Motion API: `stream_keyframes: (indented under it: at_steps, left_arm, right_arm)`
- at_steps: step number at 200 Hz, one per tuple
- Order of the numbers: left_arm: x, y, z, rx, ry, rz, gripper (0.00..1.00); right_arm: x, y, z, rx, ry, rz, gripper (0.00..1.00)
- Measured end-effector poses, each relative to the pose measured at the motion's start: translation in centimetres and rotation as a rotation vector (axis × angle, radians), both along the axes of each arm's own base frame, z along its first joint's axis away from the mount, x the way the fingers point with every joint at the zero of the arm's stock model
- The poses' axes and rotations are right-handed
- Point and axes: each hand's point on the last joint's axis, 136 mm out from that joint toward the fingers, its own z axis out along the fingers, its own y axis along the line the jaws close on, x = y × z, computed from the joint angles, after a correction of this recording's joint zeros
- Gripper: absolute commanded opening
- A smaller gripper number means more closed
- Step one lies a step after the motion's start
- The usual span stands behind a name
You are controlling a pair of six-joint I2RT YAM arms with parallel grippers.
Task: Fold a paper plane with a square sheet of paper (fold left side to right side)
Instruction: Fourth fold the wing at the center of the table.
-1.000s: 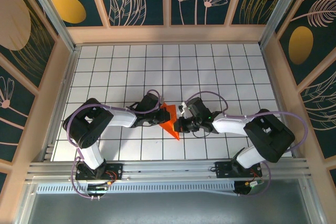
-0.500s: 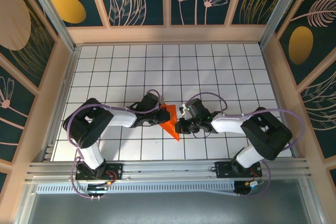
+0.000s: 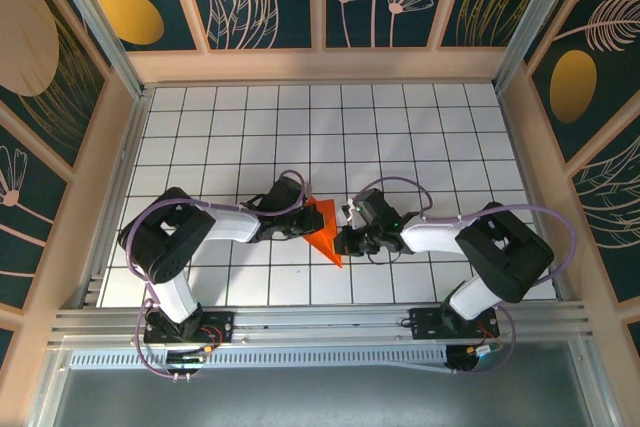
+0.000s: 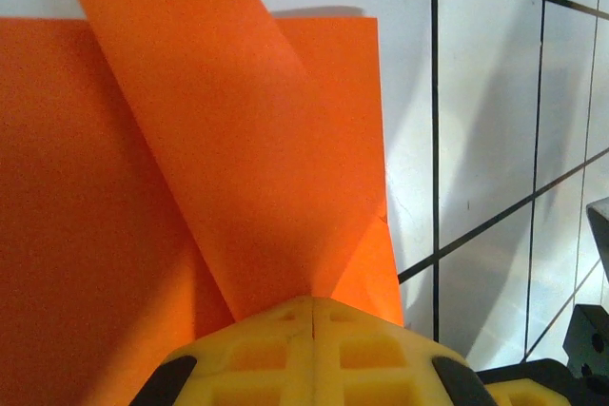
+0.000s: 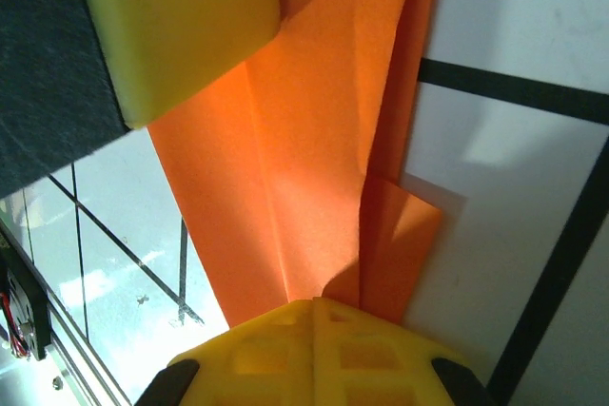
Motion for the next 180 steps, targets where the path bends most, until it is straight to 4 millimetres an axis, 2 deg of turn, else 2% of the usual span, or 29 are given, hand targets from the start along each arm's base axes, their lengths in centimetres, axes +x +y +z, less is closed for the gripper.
stream_keyframes:
  at_steps: [21, 59, 78, 109, 133, 180]
  left_arm:
    - [0.2, 0.0, 0.7, -0.005, -0.017, 0.007, 0.02]
    - [0.9, -0.2, 3.5, -0.055, -0.081, 0.022, 0.00]
    - [0.6, -0.2, 4.3, -0.089, -0.096, 0.025, 0.00]
    - [-1.0, 0.0, 3.2, -0.104, -0.058, 0.011, 0.00]
    - [-1.9, -1.0, 2.7, -0.119, -0.037, -0.020, 0.00]
    - [-2.0, -1.4, 1.6, -0.100, -0.022, -0.022, 0.00]
  right_arm:
    - [0.0, 0.0, 0.0, -0.003, -0.002, 0.000, 0.00]
    - [0.0, 0.0, -0.1, -0.010, -0.005, -0.001, 0.00]
    - [0.0, 0.0, -0.1, -0.012, -0.007, 0.000, 0.00]
    - [0.1, 0.4, -0.1, -0.016, -0.011, 0.003, 0.00]
    - [0.2, 0.5, -0.1, -0.023, -0.018, 0.004, 0.00]
    - [0.2, 0.6, -0.1, -0.037, -0.025, 0.003, 0.00]
